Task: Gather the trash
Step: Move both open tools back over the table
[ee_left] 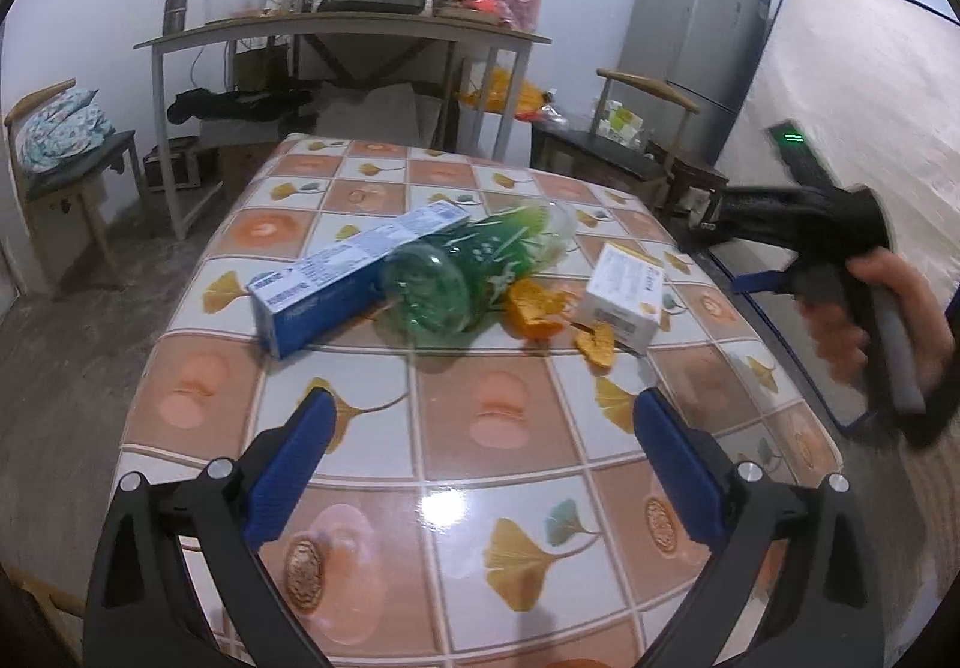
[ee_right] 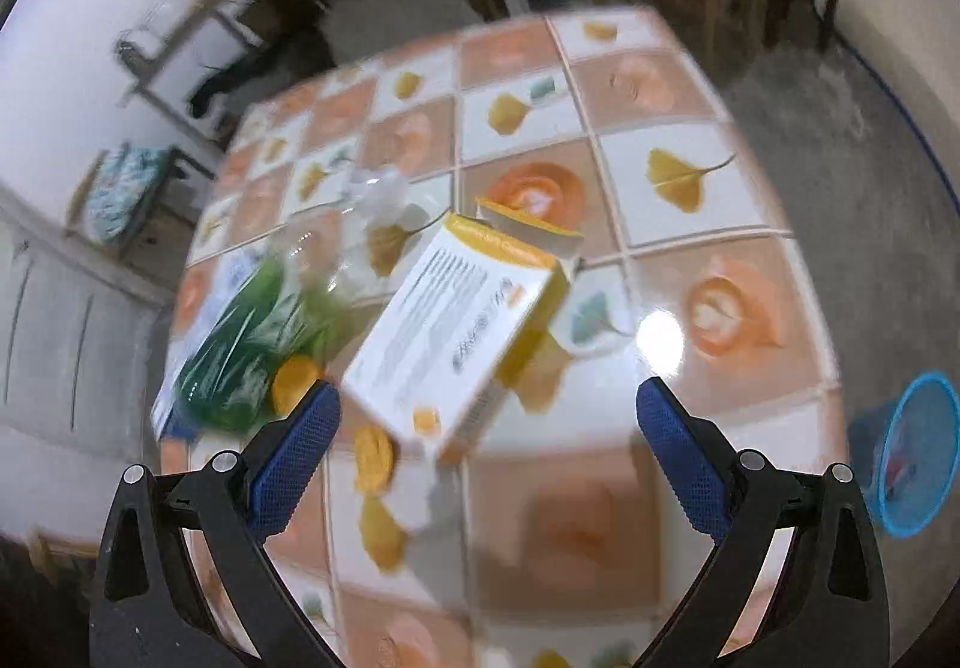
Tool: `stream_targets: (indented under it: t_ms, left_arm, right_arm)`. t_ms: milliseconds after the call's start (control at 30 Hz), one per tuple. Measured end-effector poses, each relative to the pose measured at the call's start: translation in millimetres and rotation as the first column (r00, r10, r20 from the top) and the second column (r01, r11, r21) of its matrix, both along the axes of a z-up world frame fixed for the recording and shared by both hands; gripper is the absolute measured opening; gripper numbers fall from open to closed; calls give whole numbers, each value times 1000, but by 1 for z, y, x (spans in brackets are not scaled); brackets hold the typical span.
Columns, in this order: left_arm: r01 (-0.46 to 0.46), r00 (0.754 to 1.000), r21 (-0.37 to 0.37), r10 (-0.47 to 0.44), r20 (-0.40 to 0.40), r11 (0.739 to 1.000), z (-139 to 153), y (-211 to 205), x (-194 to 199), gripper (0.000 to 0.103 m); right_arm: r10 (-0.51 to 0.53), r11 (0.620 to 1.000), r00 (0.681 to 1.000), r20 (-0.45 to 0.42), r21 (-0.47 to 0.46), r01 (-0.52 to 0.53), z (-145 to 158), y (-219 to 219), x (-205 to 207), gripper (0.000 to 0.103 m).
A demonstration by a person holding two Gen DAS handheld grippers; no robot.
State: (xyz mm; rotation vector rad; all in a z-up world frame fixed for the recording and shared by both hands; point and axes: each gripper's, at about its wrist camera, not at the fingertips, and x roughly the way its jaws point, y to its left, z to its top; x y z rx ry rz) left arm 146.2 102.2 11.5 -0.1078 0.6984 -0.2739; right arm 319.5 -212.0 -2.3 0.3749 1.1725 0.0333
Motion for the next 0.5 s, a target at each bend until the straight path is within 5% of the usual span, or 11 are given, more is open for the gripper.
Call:
stream_targets:
  t_ms: [333, 500]
  left_arm:
    - [-12, 1000, -28, 11, -19, 1000, -3, 16, 12, 97]
    - [-12, 1000, -9, 12, -13, 1000, -1, 16, 18, 97]
  right_arm:
    - [-195, 981, 968, -160, -19, 195, -44, 20, 38, 95]
    - [-151, 988, 979, -138, -64, 143, -49, 35, 41, 96]
